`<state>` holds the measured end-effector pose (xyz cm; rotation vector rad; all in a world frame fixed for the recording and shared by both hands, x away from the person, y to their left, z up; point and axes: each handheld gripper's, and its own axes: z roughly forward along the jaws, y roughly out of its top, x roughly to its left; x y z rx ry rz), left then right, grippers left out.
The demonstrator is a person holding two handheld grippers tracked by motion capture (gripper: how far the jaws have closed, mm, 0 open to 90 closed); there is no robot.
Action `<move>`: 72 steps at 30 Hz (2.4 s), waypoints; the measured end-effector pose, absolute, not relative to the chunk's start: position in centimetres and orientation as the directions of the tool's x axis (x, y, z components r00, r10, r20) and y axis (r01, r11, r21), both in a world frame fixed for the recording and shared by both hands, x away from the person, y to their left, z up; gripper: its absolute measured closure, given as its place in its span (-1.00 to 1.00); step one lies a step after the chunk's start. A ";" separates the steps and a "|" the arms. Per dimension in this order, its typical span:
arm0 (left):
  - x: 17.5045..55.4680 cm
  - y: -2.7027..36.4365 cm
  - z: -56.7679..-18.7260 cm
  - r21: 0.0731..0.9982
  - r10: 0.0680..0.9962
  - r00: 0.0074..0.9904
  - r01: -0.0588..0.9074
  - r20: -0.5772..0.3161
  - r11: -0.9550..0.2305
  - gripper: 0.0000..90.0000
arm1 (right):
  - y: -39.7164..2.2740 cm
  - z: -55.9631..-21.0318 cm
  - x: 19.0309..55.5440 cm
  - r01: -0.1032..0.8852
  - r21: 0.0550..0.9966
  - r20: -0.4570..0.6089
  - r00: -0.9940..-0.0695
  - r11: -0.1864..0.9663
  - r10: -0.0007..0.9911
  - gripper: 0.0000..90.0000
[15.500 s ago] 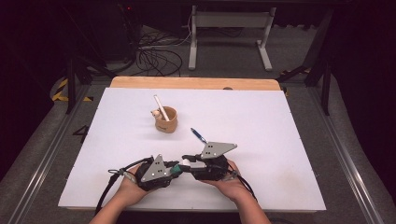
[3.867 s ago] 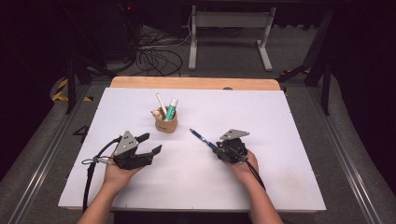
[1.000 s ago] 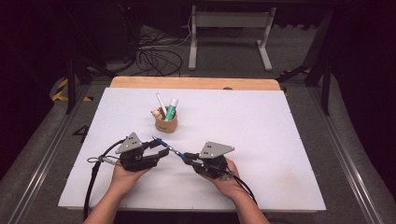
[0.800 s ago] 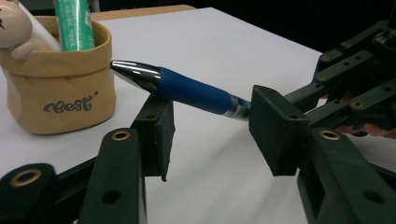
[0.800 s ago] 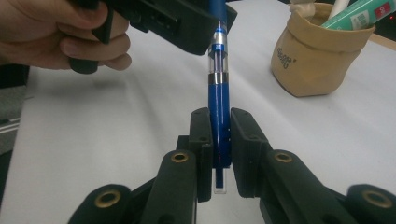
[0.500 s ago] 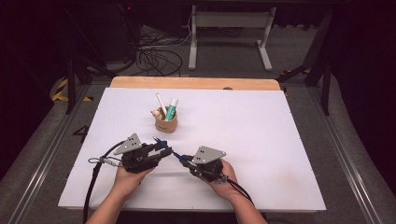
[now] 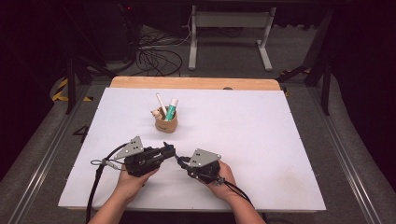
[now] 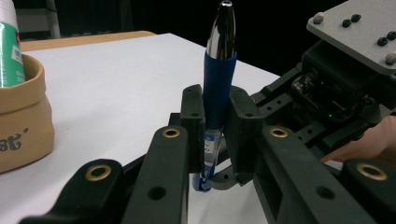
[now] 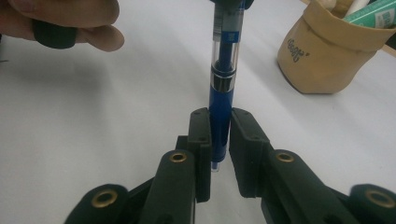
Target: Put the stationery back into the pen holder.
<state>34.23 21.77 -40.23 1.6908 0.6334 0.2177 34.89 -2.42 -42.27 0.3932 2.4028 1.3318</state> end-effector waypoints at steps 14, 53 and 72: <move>33.6 20.9 -39.7 0.952 0.548 0.834 0.217 -0.066 -0.216 0.75 | -2.2 -42.1 34.7 0.042 0.868 -0.193 -0.890 0.495 0.413 0.54; 33.3 21.4 -39.4 0.972 0.550 0.822 0.225 -0.152 -0.068 0.76 | -2.1 -42.3 34.8 0.123 0.931 -0.046 -0.895 0.345 0.443 0.78; 34.1 22.4 -38.7 0.974 0.615 0.781 0.207 -0.109 -0.089 0.77 | -5.6 -41.1 35.6 0.168 0.933 -0.025 -0.852 0.319 0.523 0.30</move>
